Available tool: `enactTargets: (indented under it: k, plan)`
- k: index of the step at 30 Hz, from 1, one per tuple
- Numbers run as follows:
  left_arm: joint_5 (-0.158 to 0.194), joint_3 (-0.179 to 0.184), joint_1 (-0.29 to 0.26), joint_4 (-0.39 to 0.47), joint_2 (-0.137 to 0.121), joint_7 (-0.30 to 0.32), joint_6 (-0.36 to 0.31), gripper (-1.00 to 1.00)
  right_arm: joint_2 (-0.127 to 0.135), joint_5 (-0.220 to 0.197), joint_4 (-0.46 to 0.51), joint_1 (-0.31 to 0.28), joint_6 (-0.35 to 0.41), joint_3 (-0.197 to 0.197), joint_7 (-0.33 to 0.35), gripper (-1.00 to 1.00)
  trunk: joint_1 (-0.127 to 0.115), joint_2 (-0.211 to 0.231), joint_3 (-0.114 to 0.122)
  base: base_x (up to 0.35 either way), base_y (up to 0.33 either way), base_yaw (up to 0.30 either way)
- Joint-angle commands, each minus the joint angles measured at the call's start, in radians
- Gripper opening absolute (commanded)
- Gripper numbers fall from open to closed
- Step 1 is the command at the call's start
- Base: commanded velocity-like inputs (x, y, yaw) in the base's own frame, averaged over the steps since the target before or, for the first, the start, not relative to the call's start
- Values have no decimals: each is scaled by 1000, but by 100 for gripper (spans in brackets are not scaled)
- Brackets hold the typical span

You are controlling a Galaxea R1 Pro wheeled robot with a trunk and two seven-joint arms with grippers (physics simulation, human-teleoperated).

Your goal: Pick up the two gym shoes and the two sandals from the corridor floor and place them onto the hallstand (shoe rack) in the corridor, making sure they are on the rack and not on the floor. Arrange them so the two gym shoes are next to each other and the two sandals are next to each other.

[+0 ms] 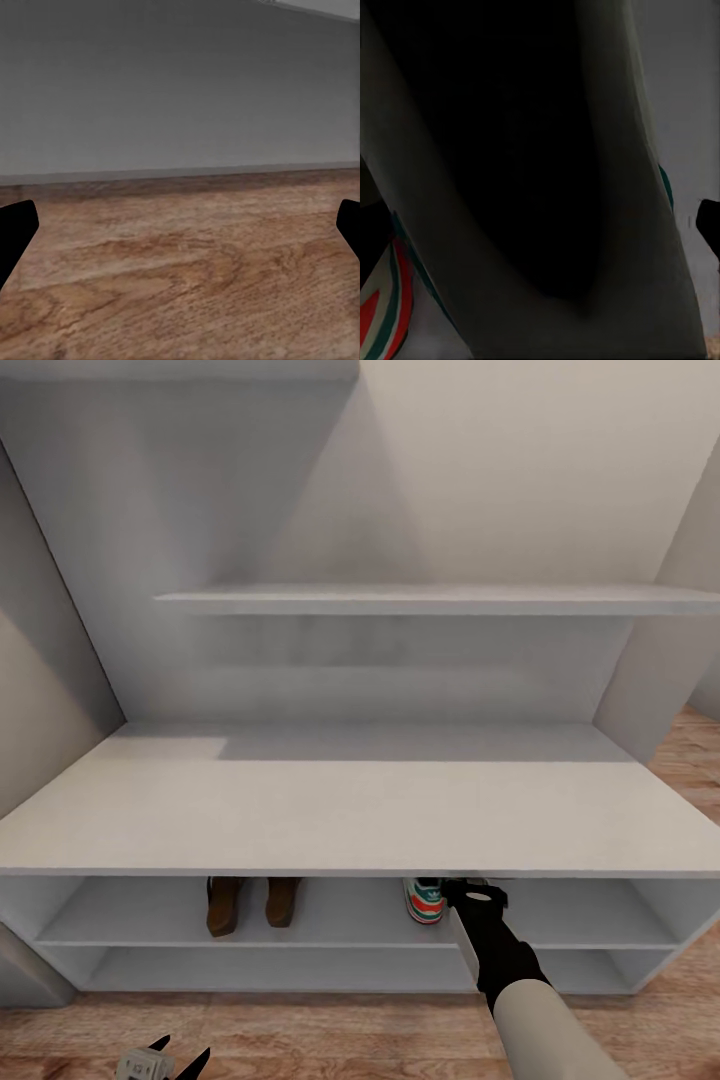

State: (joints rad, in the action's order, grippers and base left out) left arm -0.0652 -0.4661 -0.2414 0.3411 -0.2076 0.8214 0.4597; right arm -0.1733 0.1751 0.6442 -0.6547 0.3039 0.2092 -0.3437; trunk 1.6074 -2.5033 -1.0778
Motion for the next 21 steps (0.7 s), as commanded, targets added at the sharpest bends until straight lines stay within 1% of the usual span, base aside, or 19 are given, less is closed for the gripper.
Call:
enactTargets:
  k: [1,8,12,21]
  plan:
    - [-7,-8,-1,-1,0,5,4,100,-1,10,2,0,8,4,2,100,0,0,-1,0,0,0]
    - [-7,-8,-1,-1,1,5,4,100,-1,10,2,-1,8,4,2,100,0,0,-1,-14,0,0]
    - [-7,-8,-1,-1,1,6,4,100,-1,10,2,0,9,3,2,100,0,0,-1,-275,0,0]
    - [-7,-8,-1,-1,1,5,4,100,-1,10,0,-1,9,2,2,100,0,0,-1,-330,0,0]
